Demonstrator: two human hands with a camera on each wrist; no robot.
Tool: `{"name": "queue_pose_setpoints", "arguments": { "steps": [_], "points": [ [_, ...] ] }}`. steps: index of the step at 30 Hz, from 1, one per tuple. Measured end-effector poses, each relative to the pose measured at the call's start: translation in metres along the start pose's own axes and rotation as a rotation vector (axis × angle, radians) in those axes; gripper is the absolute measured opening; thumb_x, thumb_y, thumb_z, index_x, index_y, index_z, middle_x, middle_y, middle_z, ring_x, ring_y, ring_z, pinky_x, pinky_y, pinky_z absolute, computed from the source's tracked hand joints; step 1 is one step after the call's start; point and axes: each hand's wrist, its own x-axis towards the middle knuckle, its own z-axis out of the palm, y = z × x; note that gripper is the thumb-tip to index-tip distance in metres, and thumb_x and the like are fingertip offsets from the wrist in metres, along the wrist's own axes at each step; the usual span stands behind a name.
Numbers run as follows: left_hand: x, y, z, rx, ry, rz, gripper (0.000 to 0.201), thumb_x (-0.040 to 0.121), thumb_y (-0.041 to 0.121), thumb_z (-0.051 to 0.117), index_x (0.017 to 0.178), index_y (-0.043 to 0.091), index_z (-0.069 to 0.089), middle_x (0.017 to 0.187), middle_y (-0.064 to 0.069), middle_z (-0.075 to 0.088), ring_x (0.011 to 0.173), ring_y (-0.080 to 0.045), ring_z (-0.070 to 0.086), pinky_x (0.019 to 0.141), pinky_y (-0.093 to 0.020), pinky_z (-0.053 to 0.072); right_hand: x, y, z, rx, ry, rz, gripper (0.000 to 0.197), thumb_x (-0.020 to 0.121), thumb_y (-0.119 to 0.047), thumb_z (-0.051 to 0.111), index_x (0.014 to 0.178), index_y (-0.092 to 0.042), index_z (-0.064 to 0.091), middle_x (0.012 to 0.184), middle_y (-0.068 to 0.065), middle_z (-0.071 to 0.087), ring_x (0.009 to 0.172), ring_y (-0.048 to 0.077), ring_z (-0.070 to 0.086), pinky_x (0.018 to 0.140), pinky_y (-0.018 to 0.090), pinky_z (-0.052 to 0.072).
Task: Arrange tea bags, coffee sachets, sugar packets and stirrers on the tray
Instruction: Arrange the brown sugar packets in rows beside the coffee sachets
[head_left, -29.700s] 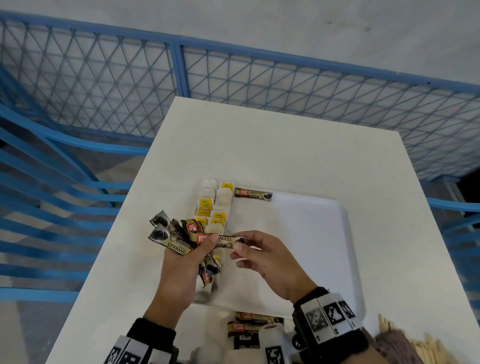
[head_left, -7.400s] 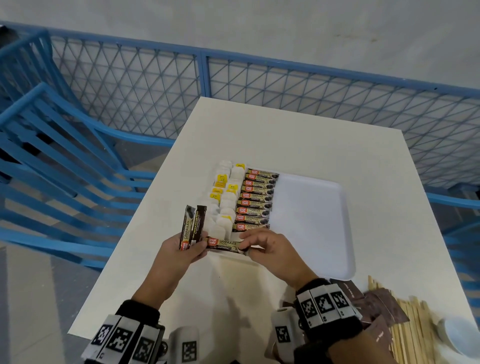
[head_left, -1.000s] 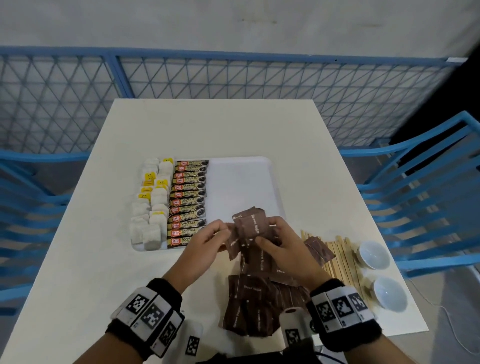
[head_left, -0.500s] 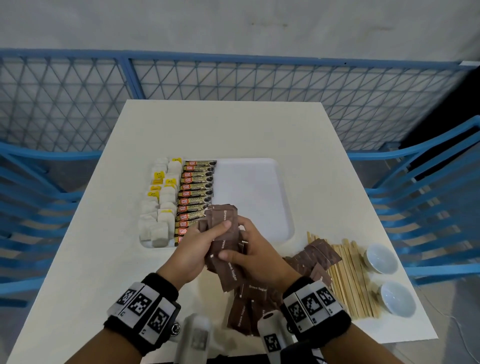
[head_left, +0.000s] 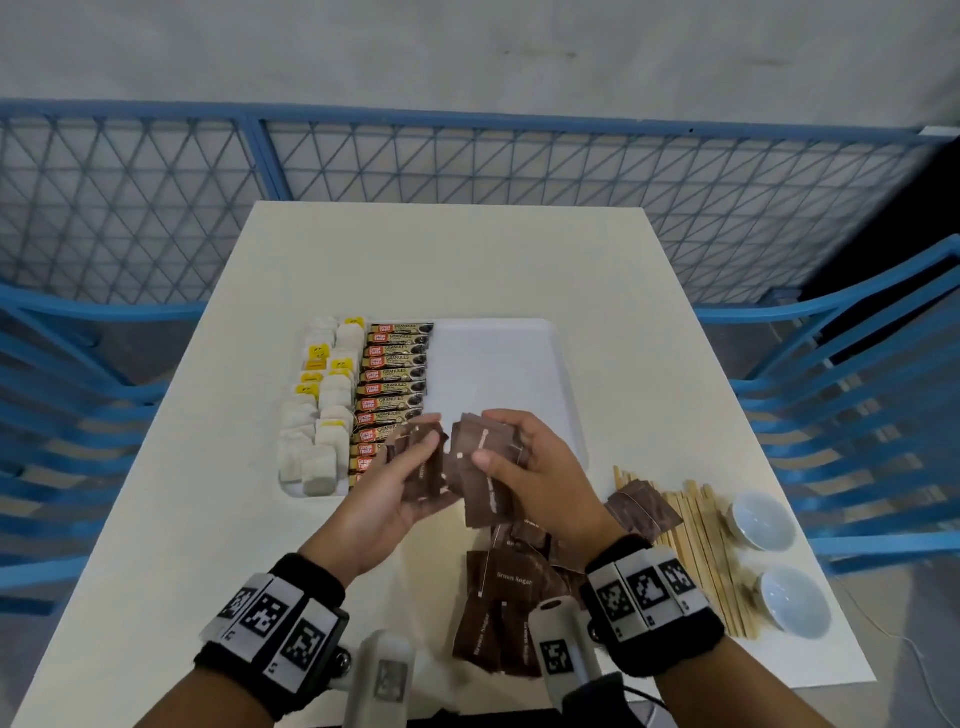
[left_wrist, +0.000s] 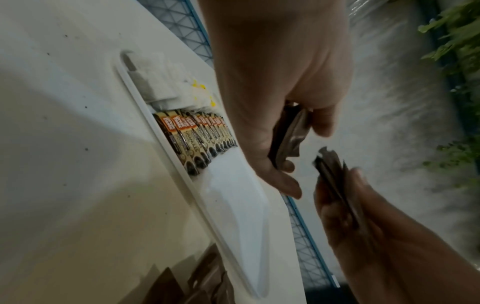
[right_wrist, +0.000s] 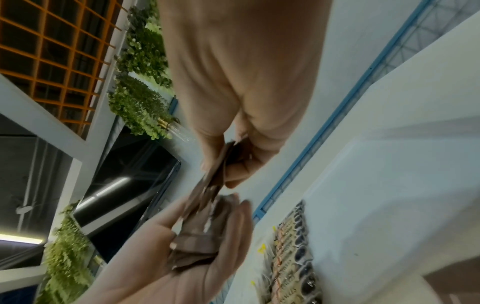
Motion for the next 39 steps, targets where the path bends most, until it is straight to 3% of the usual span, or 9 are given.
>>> {"name": "queue_pose_setpoints", "arguments": {
  "steps": [4,10,14,18,20,22,24,32,39],
  "points": [
    [-0.003,-0.002,0.010,0.061,-0.138,-0.095,0.056,0.077,0.050,0.047,0.121,0.016,0.057,0.115,-0.010,0.068,0.105,-0.025,0.066,0.084,-0.039,0.057,0.009,-0.001,0.012,-0.155,0.051,-0.119,0.032,0.082,-0.014,0.069,0.108,-0.028,0.057,0.103,-0.005,0.066,0.092,0.010,0.065,0.083,0.026,0.054],
    [-0.006,-0.004,0.005,0.122,-0.191,-0.128,0.027,0.080,0.009,0.062,0.107,0.010,0.063,0.099,-0.010,0.072,0.087,-0.020,0.070,0.072,-0.031,0.058,0.008,0.016,0.015,-0.633,0.140,-0.392,0.032,0.087,-0.031,0.055,0.112,-0.014,0.067,0.098,0.001,0.062,0.093,0.011,0.045,0.083,0.006,0.032],
    [-0.006,-0.010,-0.007,0.281,-0.097,-0.132,0.031,0.078,-0.005,0.066,0.105,0.011,0.063,0.085,-0.005,0.070,0.072,-0.013,0.068,0.064,-0.028,0.056,-0.003,0.028,0.004,-0.751,0.010,-0.273,0.038,0.096,-0.040,0.042,0.122,-0.021,0.060,0.103,-0.004,0.045,0.099,0.012,0.038,0.087,0.005,0.029],
    [-0.011,-0.012,-0.028,0.292,0.002,-0.132,0.024,0.084,-0.006,0.054,0.098,0.010,0.066,0.084,-0.005,0.073,0.069,-0.013,0.068,0.059,-0.023,0.055,-0.027,0.041,-0.017,-0.960,-0.184,-0.280,0.067,0.087,-0.067,0.028,0.134,-0.022,0.045,0.120,-0.001,0.047,0.110,0.011,0.039,0.100,0.034,0.041],
    [-0.013,-0.011,-0.037,0.309,0.039,-0.136,0.024,0.086,-0.006,0.051,0.099,0.009,0.065,0.086,-0.006,0.074,0.073,-0.018,0.070,0.060,-0.024,0.054,-0.038,0.046,-0.025,-1.171,-0.493,-0.225,0.080,0.078,-0.066,0.052,0.144,-0.032,0.023,0.143,0.002,0.031,0.133,0.016,0.023,0.116,0.049,0.020],
    [-0.014,-0.012,-0.043,0.360,0.066,-0.142,0.024,0.087,-0.005,0.051,0.100,0.009,0.065,0.089,-0.005,0.074,0.077,-0.020,0.070,0.066,-0.027,0.054,-0.046,0.054,-0.031,-1.366,-0.776,-0.207,0.111,0.065,-0.064,0.069,0.144,-0.045,-0.007,0.155,0.004,0.007,0.141,0.024,-0.004,0.112,0.052,-0.007],
    [-0.013,-0.015,-0.045,0.387,0.090,-0.148,0.023,0.087,-0.004,0.052,0.100,0.009,0.064,0.090,-0.004,0.074,0.078,-0.020,0.069,0.069,-0.028,0.053,-0.047,0.066,-0.032,-1.487,-0.866,-0.274,0.126,0.058,-0.061,0.076,0.138,-0.050,-0.020,0.157,0.010,-0.002,0.140,0.033,-0.012,0.107,0.058,-0.013],
    [-0.015,-0.021,-0.042,0.440,0.077,-0.166,0.024,0.087,-0.002,0.053,0.107,0.007,0.062,0.094,-0.006,0.072,0.080,-0.019,0.068,0.072,-0.030,0.053,-0.031,0.058,-0.027,-1.540,-0.795,-0.263,0.057,0.086,-0.030,0.060,0.138,-0.028,0.037,0.147,0.004,0.029,0.135,0.029,0.022,0.110,0.054,0.026],
    [-0.017,-0.021,-0.038,0.423,0.018,-0.167,0.032,0.086,-0.005,0.054,0.116,0.003,0.057,0.096,-0.008,0.071,0.075,-0.016,0.069,0.068,-0.027,0.055,-0.021,0.053,-0.019,-1.354,-0.746,-0.144,0.042,0.086,-0.010,0.059,0.126,-0.018,0.051,0.132,0.004,0.039,0.121,0.021,0.034,0.106,0.035,0.034]
  ]
}}
